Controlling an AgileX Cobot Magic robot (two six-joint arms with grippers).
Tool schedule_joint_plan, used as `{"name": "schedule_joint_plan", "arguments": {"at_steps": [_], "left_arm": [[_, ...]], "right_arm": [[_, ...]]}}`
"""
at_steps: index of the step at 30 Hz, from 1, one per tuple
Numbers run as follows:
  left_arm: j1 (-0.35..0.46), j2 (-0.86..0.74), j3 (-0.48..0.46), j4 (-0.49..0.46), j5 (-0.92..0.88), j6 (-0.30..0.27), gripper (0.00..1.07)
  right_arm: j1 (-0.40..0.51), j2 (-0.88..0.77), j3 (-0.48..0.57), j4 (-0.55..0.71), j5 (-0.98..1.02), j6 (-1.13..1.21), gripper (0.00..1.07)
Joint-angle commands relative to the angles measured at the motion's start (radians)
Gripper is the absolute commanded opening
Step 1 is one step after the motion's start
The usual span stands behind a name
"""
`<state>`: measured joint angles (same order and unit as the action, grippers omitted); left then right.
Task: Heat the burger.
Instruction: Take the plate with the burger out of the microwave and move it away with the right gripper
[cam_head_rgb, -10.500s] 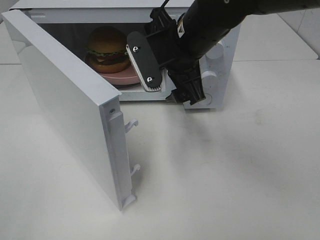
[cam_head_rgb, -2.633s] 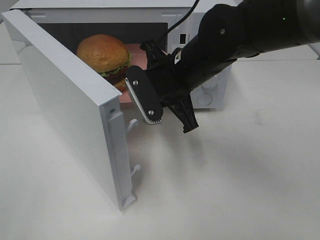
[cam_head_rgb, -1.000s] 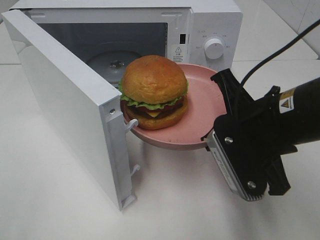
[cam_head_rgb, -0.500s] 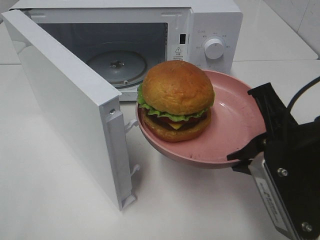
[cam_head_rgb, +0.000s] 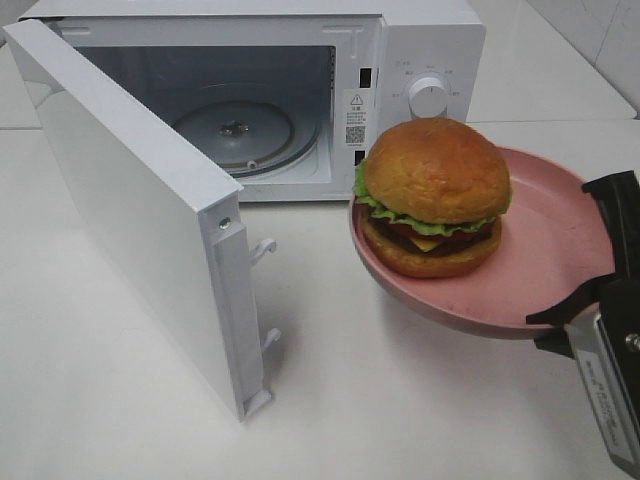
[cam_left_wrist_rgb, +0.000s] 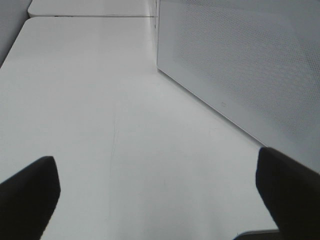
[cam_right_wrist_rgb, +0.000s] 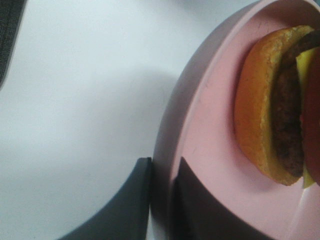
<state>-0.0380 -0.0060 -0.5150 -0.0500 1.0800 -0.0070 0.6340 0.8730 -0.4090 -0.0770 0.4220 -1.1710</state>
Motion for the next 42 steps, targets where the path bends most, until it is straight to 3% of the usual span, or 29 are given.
{"name": "schedule_joint_plan", "arguments": {"at_steps": [1,15,30,42], "left_arm": [[-0.001,-0.004,-0.001,-0.004,-0.007,0.000,1.00],[-0.001,-0.004,-0.001,-0.004,-0.007,0.000,1.00],[-0.001,-0.004,-0.001,-0.004,-0.007,0.000,1.00],[-0.001,-0.004,-0.001,-0.004,-0.007,0.000,1.00]], "right_arm": [[-0.005,-0.028,-0.007,-0.115,-0.014,0.141,0.00],[-0.005,-0.028,-0.005,-0.473,0.117,0.644,0.01],[-0.005,-0.028,-0.003,-0.572,0.249,1.023,0.01],[-0.005,-0.028,0.101,-0.737,0.258,1.415,0.01]]}}
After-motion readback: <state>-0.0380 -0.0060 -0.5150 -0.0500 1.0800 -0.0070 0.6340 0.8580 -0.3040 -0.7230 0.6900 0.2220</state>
